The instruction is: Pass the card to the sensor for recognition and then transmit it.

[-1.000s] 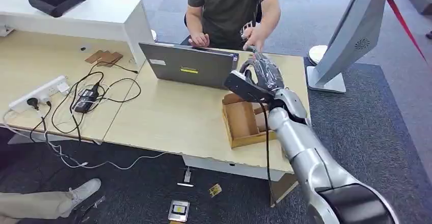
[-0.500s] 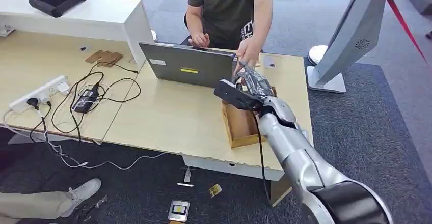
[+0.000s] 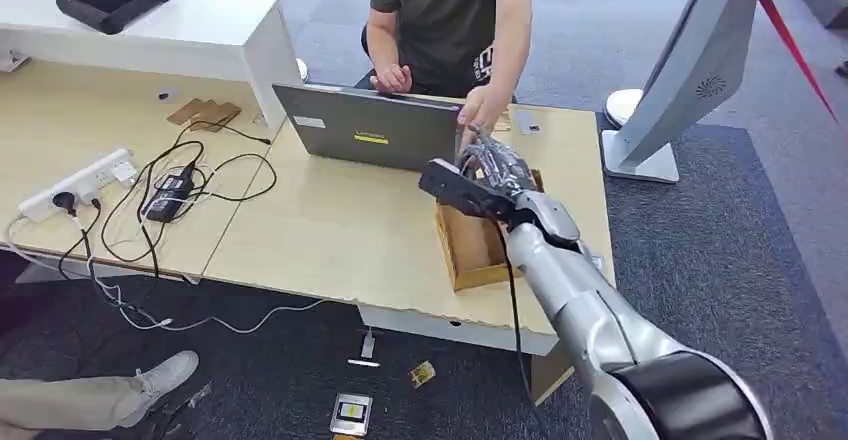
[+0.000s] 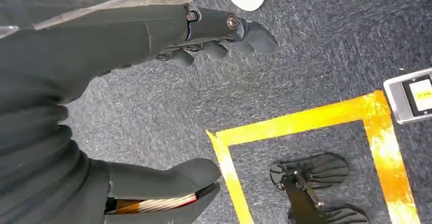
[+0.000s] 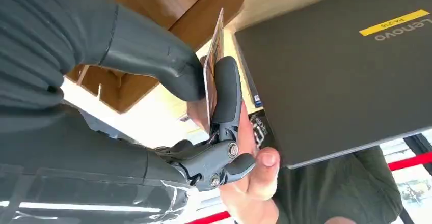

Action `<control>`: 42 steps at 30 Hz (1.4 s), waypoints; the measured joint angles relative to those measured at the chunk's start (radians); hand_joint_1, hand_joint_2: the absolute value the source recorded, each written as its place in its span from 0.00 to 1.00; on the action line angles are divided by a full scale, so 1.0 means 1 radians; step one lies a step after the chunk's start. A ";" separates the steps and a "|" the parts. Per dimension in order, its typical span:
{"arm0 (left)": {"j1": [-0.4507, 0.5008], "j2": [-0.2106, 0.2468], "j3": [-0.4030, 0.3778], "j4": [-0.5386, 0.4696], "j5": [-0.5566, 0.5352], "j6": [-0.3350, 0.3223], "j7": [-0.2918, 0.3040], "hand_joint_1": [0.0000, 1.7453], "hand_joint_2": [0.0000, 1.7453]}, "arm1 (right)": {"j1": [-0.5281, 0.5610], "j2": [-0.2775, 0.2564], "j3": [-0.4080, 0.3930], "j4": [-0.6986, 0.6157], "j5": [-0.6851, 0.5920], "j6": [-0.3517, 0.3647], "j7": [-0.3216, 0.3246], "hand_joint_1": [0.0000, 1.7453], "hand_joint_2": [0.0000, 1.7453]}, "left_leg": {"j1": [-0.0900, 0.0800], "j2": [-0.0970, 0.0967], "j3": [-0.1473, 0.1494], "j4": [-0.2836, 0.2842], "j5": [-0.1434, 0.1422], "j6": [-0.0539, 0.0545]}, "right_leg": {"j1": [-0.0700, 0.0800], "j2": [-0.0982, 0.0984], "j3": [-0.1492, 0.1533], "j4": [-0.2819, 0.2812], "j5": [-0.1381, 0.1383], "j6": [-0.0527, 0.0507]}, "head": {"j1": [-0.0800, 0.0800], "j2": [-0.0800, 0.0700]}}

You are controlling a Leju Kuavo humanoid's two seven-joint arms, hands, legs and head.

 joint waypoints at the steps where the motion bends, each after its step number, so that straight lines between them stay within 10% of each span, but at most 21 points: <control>1: 0.000 -0.001 0.000 0.000 0.000 0.000 0.000 0.00 1.00 | -0.003 0.000 0.000 0.002 0.000 -0.001 0.003 1.00 1.00 | 0.000 0.000 0.000 0.000 0.000 0.000 | 0.000 0.000 0.000 0.000 0.000 0.000 | 0.000 0.000; 9: -0.003 -0.005 -0.002 0.000 -0.003 0.001 0.000 0.00 1.00 | -0.026 -0.010 -0.004 0.011 0.014 -0.035 0.028 1.00 1.00 | 0.000 0.000 0.000 0.000 0.000 0.000 | 0.000 0.000 0.000 0.000 0.000 0.000 | 0.000 0.000; 10: -0.003 -0.005 -0.002 0.000 -0.003 0.001 -0.001 0.00 1.00 | -0.028 -0.011 -0.005 0.011 0.016 -0.043 0.035 0.31 1.00 | 0.000 0.000 0.000 0.000 0.000 0.000 | 0.000 0.000 0.000 0.000 0.000 0.000 | 0.000 0.000; 11: -0.004 -0.005 -0.002 0.000 -0.003 0.001 -0.002 0.00 1.00 | -0.030 -0.012 -0.005 0.011 0.018 -0.048 0.039 0.00 1.00 | 0.000 0.000 0.000 0.000 0.000 0.000 | 0.000 0.000 0.000 0.000 0.000 0.000 | 0.000 0.000; 25: -0.005 -0.006 -0.004 0.000 -0.006 0.003 -0.003 0.00 1.00 | -0.041 -0.027 -0.035 0.010 0.026 -0.237 0.061 0.00 1.00 | 0.000 0.000 0.000 0.000 0.000 0.000 | 0.000 0.000 0.000 0.000 0.000 0.000 | 0.000 0.000; 32: 0.005 -0.004 -0.005 0.000 0.008 0.018 -0.018 0.00 1.00 | -0.048 -0.055 -0.131 -0.012 -0.111 -0.528 -0.167 0.00 1.00 | 0.000 0.000 0.000 0.000 0.000 0.000 | 0.000 0.000 0.000 0.000 0.000 0.000 | 0.000 0.000; 38: 0.035 0.007 -0.003 0.000 0.034 0.062 -0.053 0.00 1.00 | -0.048 -0.131 -0.350 -0.077 -0.262 -0.534 -0.356 0.00 1.00 | 0.000 0.000 0.001 0.001 0.000 0.000 | -0.001 0.000 -0.001 -0.001 0.000 0.001 | -0.001 0.000; 42: 0.063 0.029 0.007 0.001 0.062 0.295 -0.141 0.00 1.00 | -0.021 -0.260 -0.535 -0.095 -0.588 -0.523 -0.462 0.00 1.00 | 0.000 -0.004 0.000 0.001 -0.001 0.001 | 0.000 -0.004 0.003 -0.004 0.000 0.002 | 0.000 0.000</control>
